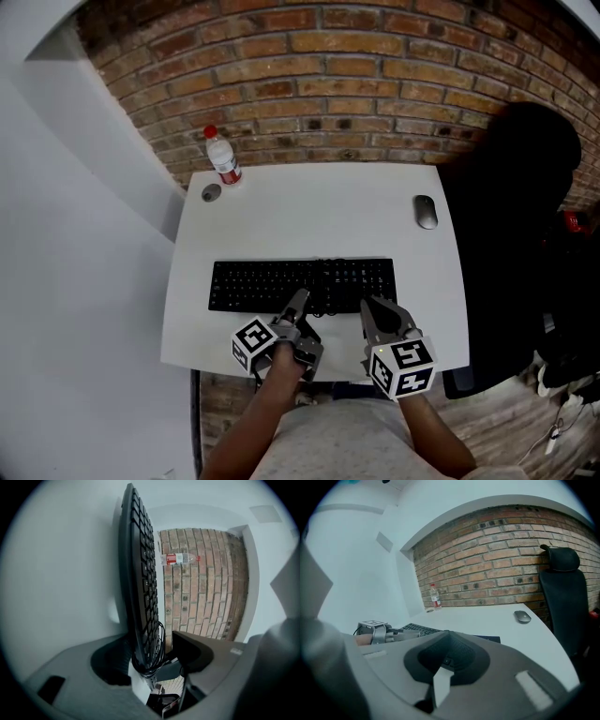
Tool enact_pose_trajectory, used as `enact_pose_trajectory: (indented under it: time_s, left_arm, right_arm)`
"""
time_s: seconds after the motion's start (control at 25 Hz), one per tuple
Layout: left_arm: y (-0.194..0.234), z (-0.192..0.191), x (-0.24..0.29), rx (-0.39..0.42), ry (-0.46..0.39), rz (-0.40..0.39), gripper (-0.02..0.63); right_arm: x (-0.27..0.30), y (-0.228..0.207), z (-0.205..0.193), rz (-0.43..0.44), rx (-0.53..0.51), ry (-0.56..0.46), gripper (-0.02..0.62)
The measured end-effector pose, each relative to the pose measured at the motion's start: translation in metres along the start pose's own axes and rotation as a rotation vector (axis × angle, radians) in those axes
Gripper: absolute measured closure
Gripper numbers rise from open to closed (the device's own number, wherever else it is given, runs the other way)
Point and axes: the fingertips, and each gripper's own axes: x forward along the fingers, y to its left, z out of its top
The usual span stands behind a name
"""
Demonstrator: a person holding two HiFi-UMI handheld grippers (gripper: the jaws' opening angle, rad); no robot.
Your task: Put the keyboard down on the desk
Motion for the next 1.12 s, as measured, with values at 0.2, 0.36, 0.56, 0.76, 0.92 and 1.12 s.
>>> enact_pose_trajectory:
  time_s: [0.2,0.36,0.56,0.76,0.92,1.12]
  left_arm:
    - [-0.001,-0.002,-0.003,0.05,0.013,0.043,0.314]
    - [0.0,-0.006,-0.004,0.114,0.043,0.081,0.291]
    - [0.003,-0.008,-0.01,0.126,0.052,0.093,0.29]
    - [0.004,-0.005,-0.017,0.138,0.051,0.082,0.29]
    - [0.001,-0.005,-0.026,0.157,0.055,0.074,0.293]
    - [-0.006,-0.01,-0.037,0.245,0.088,0.053,0.308]
  right_arm:
    - [-0.003,0.003,0.0,-0.001,-0.001,-0.003,0.586]
    - [-0.004,0.006,-0.002,0.0,-0.003,-0.005,0.586]
    - [-0.005,0.008,-0.004,-0.001,-0.004,-0.005,0.586]
    - [-0.005,0.013,-0.004,-0.003,-0.006,-0.013,0.586]
    - [-0.008,0.022,-0.004,-0.003,-0.007,-0.02,0.586]
    - [-0.016,0.031,-0.003,-0.011,-0.01,-0.034,0.586]
